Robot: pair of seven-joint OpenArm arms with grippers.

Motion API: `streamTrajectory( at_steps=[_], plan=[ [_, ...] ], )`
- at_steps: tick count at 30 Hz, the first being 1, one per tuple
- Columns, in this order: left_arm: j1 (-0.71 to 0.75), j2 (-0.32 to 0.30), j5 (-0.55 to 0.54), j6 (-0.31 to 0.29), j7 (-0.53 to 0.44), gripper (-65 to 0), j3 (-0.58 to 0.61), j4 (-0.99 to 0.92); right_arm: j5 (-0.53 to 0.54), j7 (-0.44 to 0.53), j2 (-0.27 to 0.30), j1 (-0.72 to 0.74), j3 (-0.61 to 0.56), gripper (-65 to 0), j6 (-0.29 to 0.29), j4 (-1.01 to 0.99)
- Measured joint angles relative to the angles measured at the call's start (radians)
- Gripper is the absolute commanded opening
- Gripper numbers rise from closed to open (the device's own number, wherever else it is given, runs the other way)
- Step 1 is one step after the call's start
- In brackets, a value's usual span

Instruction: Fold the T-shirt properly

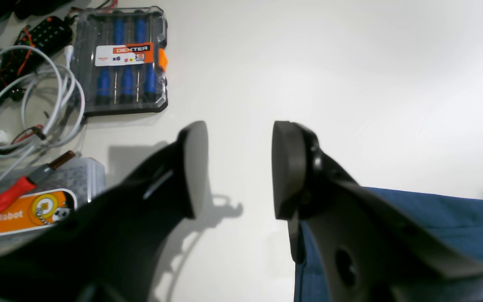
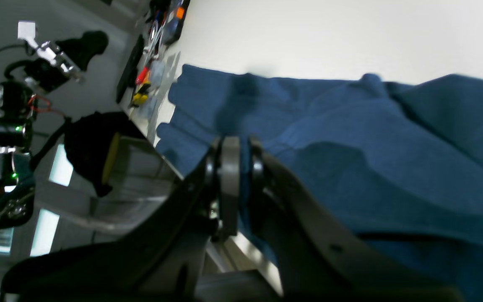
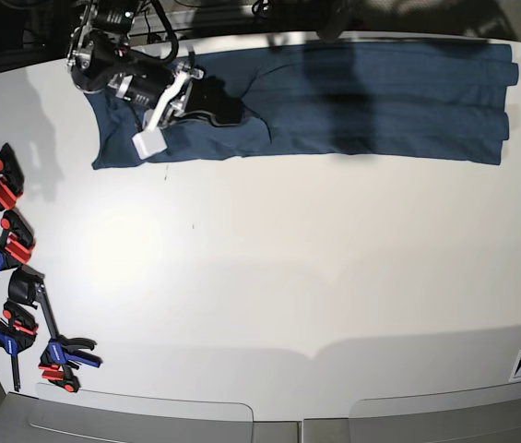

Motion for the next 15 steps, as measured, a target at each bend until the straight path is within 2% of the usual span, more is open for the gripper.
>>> streamTrajectory(
  at_steps=[2,4,5,6,10,15],
  plan=[
    [0.000,0.000,0.000,0.000,0.000,-41.8,0.000,0.000,-0.002,0.001,0.000,0.001,-0.028,-64.8,0.000,0.000],
    [0.000,0.000,0.000,0.000,-0.006,-41.8,0.000,0.000,-0.031,0.003,0.000,0.000,-0.067,-46.3,0.001,0.000],
    [0.000,0.000,0.000,0.000,-0.007,-41.8,0.000,0.000,-0.031,-0.001,0.000,0.000,-0.087,-39.9,0.000,0.000],
    [0.000,0.000,0.000,0.000,-0.007,-41.8,0.000,0.000,-0.027,-0.002,0.000,0.000,-0.104,-37.3,0.000,0.000],
    [0.000,0.000,0.000,0.000,-0.006,-41.8,0.000,0.000,-0.027,0.004,0.000,0.000,-0.144,-37.2,0.000,0.000],
    [0.003,0.001,0.000,0.000,0.024,-41.7,0.000,0.000,-0.027,0.004,0.002,0.003,-0.116,-37.2,0.000,0.000]
  ],
)
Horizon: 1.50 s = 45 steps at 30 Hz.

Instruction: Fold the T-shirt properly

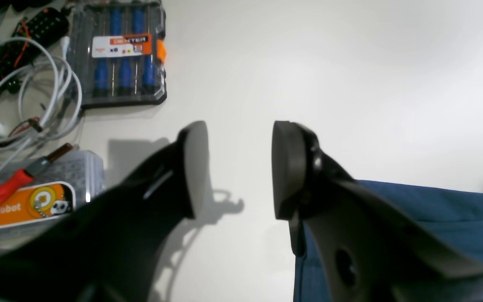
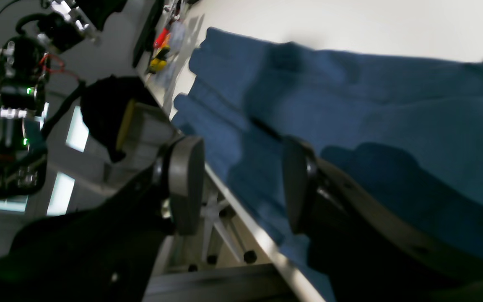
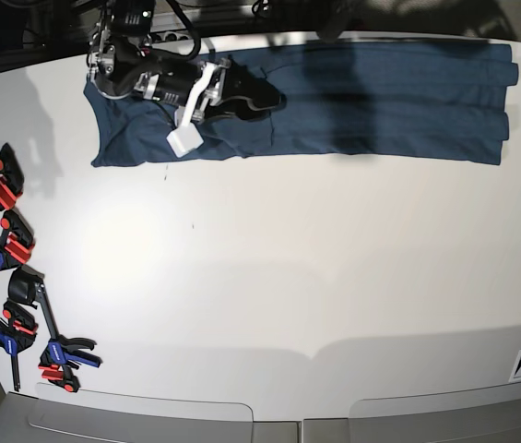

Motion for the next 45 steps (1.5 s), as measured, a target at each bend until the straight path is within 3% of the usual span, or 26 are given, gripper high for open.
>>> streamTrajectory(
  at_steps=[6,11,18,23,26,32,38,45],
  plan=[
    [0.070,0.070,0.003,0.000,-0.014,-41.3,-0.002,0.000,0.001,0.000,-0.002,0.045,0.180,-37.2,0.000,0.000],
    [0.134,0.178,0.011,0.000,-0.069,-33.1,-0.002,0.000,0.003,0.035,0.012,0.111,0.345,-37.2,0.000,0.000],
    [0.171,0.285,0.232,0.001,-0.193,-32.3,-0.002,-0.001,0.000,0.041,0.107,0.133,0.438,-37.2,0.000,0.000],
    [0.169,0.296,0.329,0.000,-0.215,-32.3,-0.002,-0.001,-0.003,0.043,0.139,0.134,0.451,-37.2,0.000,0.000],
    [0.169,0.295,0.332,0.068,-0.222,-32.3,-0.002,-0.013,-0.057,0.062,0.139,0.133,0.451,-37.3,0.000,0.000],
    [0.166,0.230,0.163,0.079,-0.222,-32.6,-0.002,-0.188,-0.077,0.083,0.130,0.132,0.450,-37.2,0.000,0.000],
    [0.164,0.196,0.012,0.015,-0.180,-32.6,-0.029,-0.214,-0.076,0.092,0.134,0.133,0.449,-37.2,0.000,0.000],
    [0.159,0.200,0.018,0.014,-0.139,-33.0,-0.029,-0.215,-0.076,0.103,0.134,0.134,0.449,-37.3,0.000,0.000]
  ],
)
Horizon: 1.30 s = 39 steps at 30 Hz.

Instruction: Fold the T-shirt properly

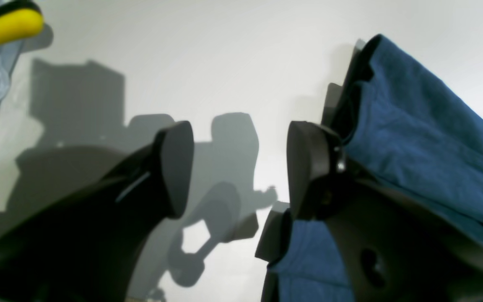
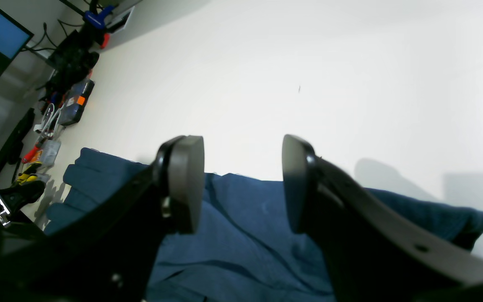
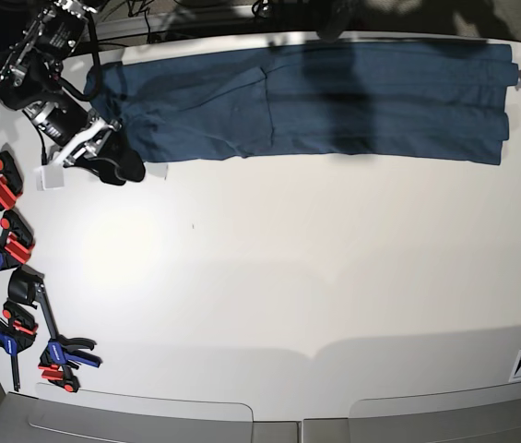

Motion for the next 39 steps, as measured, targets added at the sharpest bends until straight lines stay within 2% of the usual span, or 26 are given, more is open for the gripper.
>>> streamTrajectory(
  at_steps=[5,6,12,14,17,20,24,28,34,39],
  plan=[
    [-0.005,-0.010,0.000,-0.007,0.023,-33.0,0.000,0.000,0.000,0.007,0.002,0.000,-0.005,-37.3,0.000,0.000],
    [-0.005,-0.014,0.001,-0.029,0.032,-33.0,0.000,0.000,0.000,0.007,0.003,0.000,-0.010,-37.2,0.000,0.000],
    [-0.006,-0.015,0.000,-0.074,0.030,-33.0,0.000,0.000,-0.011,0.008,0.005,0.000,-0.099,-37.3,0.000,0.000],
    [-0.006,-0.015,-0.021,-0.098,0.048,-33.0,0.000,0.000,-0.105,0.045,0.005,0.000,-0.143,-37.3,0.000,0.000],
    [-0.006,-0.012,-0.075,-0.164,0.053,-33.0,0.000,0.000,-0.274,0.128,0.005,-0.001,-0.206,-37.3,0.000,0.000],
    [-0.009,0.002,-0.078,-0.164,0.053,-33.0,0.000,0.000,-0.371,0.198,0.006,0.000,-0.244,-37.3,0.000,0.000],
    [-0.010,0.006,-0.082,-0.164,0.051,-33.0,0.000,-0.037,-0.392,0.241,0.002,0.000,-0.261,-37.3,0.000,0.000],
    [-0.012,0.007,-0.140,-0.163,0.059,-33.0,0.000,-0.130,-0.392,0.250,0.003,0.000,-0.260,-37.3,0.000,0.000],
    [-0.085,0.003,-0.294,-0.171,0.159,-32.9,-0.006,-0.279,-0.391,0.273,0.003,0.000,-0.260,-37.3,0.000,0.000],
    [-0.114,0.026,-0.322,-0.184,0.211,-33.0,-0.006,-0.310,-0.392,0.277,0.003,-0.001,-0.260,-37.3,0.000,0.000]
  ],
)
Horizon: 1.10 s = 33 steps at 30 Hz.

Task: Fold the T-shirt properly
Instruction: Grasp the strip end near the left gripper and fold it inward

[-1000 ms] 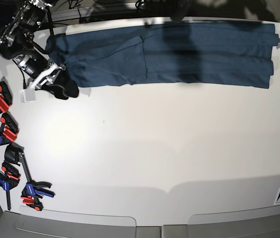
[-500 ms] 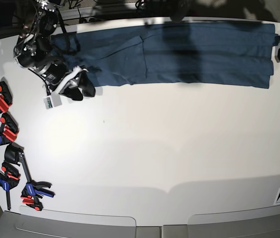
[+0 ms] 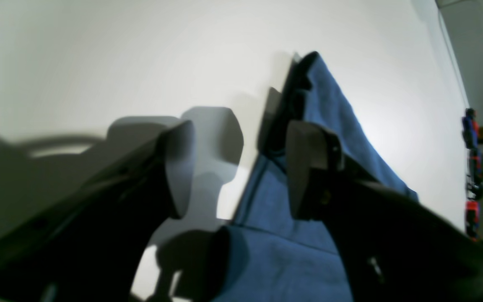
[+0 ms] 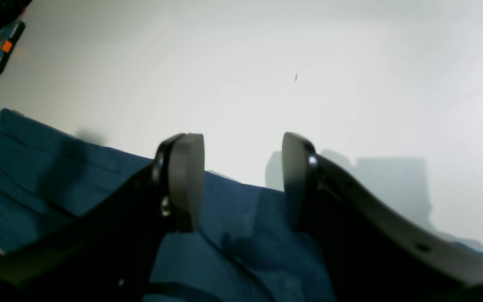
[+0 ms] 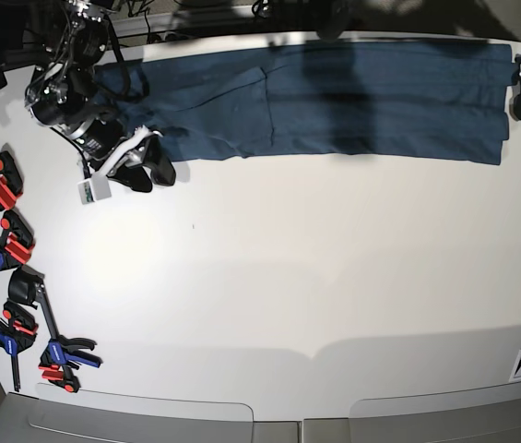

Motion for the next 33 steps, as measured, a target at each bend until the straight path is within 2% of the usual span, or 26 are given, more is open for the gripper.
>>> streamTrajectory(
  at_steps=[7,14,24,27,29,31,33],
  plan=[
    [0.003,0.041,-0.033,-0.006,0.045,-33.0,-0.005,0.004,0.000,0.000,0.000,0.000,0.000,-37.3,0.000,0.000],
    [0.003,0.052,-0.002,-0.010,0.042,-33.0,0.005,0.024,0.000,0.000,0.000,0.000,0.000,-37.3,0.000,0.000],
    [0.005,0.050,0.005,-0.021,0.016,-33.1,0.151,0.074,0.000,0.000,0.000,0.000,0.000,-37.3,0.000,0.000],
    [0.005,0.050,0.012,-0.021,0.014,-40.4,0.153,0.074,0.000,0.000,0.000,0.000,0.000,-37.3,0.000,0.000],
    [0.005,0.050,0.032,-0.023,0.021,-50.8,0.154,0.074,0.000,0.000,0.000,0.000,0.000,-37.3,0.000,0.000],
    [0.005,0.047,0.053,-0.021,0.020,-64.2,0.158,0.074,0.000,0.000,0.000,0.000,0.000,-37.3,0.000,0.000],
    [0.005,0.048,0.061,-0.020,-0.002,-65.0,0.158,0.074,0.000,0.000,0.000,0.000,0.000,-37.3,0.000,0.000]
  ],
)
